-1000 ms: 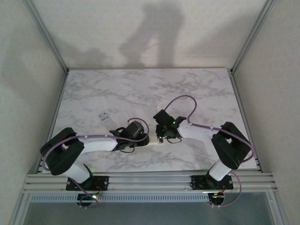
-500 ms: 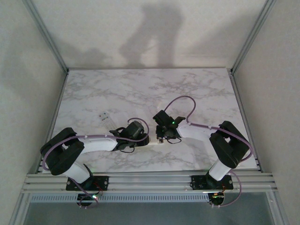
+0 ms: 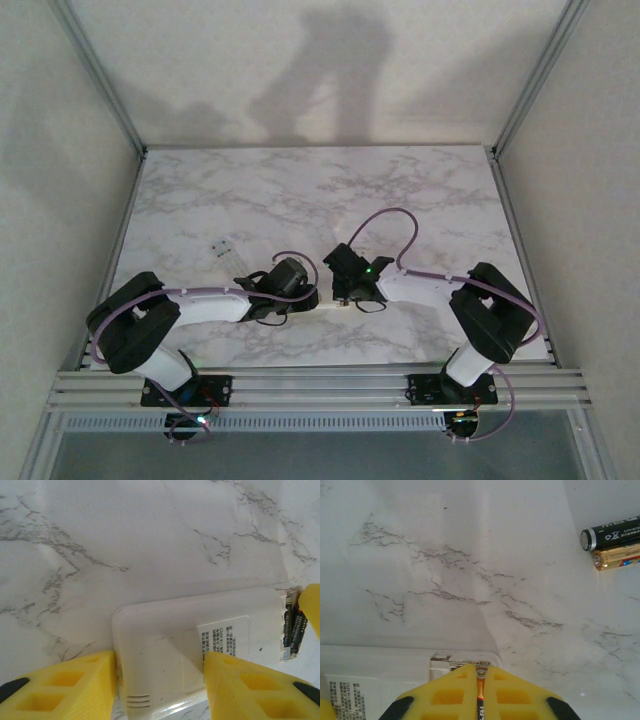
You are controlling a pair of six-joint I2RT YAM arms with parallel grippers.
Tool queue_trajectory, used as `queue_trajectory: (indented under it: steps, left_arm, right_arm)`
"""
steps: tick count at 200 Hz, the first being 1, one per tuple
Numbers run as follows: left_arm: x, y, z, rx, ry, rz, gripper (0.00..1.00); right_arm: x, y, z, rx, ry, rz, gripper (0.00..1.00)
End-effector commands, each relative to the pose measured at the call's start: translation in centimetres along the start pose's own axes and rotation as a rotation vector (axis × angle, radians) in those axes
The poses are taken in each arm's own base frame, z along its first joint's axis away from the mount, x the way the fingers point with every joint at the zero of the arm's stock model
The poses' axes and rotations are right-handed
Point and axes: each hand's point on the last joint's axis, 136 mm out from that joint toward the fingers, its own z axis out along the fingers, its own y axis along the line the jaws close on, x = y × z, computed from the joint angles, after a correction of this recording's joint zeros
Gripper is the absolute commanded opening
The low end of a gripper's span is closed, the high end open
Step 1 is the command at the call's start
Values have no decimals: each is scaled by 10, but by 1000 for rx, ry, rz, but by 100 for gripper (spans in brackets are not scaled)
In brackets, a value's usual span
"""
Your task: Load the batteries into the remote control
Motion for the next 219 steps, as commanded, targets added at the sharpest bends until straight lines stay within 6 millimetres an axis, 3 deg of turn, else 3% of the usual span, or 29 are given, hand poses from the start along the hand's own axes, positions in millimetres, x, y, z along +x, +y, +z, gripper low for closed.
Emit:
queue_trajectory:
  steps: [1, 30, 64, 91, 148, 181, 219]
  left_arm:
    - [11, -21, 12, 74, 46, 27, 48]
    - [12, -21, 11, 72, 48, 30, 48]
    - [11, -22, 9, 74, 43, 30, 48]
    - [12, -22, 10, 74, 45, 30, 48]
    - [15, -19, 9, 72, 43, 30, 48]
    - [17, -18, 10, 71, 47, 25, 48]
    - [16, -17, 8, 71, 40, 25, 48]
  right_arm:
    - [42, -33, 4, 152, 114, -61, 6]
    - [49, -37, 3, 216, 121, -108, 4]
    - [75, -34, 13, 193, 213, -90, 0]
    - [82, -34, 18, 194, 244, -80, 0]
    - [103, -18, 28, 116, 348, -20, 0]
    - [78, -8, 9, 103, 279, -32, 0]
    - [49, -2, -12, 70, 194, -11, 8]
